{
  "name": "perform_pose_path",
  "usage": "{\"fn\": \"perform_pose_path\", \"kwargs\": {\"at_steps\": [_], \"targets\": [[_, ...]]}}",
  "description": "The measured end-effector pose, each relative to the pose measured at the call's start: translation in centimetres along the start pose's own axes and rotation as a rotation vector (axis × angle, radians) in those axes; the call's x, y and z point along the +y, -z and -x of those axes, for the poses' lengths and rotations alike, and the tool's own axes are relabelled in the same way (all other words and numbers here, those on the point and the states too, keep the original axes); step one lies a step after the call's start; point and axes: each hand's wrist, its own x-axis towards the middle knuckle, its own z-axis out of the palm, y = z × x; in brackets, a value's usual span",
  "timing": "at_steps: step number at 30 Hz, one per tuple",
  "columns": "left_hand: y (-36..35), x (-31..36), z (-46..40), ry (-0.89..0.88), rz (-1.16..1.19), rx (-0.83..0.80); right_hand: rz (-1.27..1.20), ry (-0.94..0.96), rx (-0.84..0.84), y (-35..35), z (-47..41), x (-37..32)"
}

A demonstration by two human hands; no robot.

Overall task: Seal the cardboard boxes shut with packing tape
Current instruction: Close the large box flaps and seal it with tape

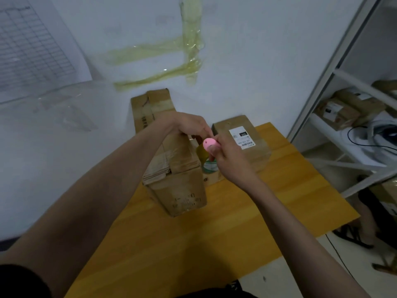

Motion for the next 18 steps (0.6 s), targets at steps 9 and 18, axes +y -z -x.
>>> {"fn": "perform_pose_path", "kwargs": {"at_steps": [9, 18], "targets": [[-0.4, -0.8, -0.1, -0.021, 0.07, 0.025, -0.569, -0.11, 0.128, 1.2, 0.4, 0.0], [-0.1, -0.8, 0.0, -0.031, 0.111, -0.011, -0.397, -0.075, 0.144, 1.5, 0.6, -0.2]]}}
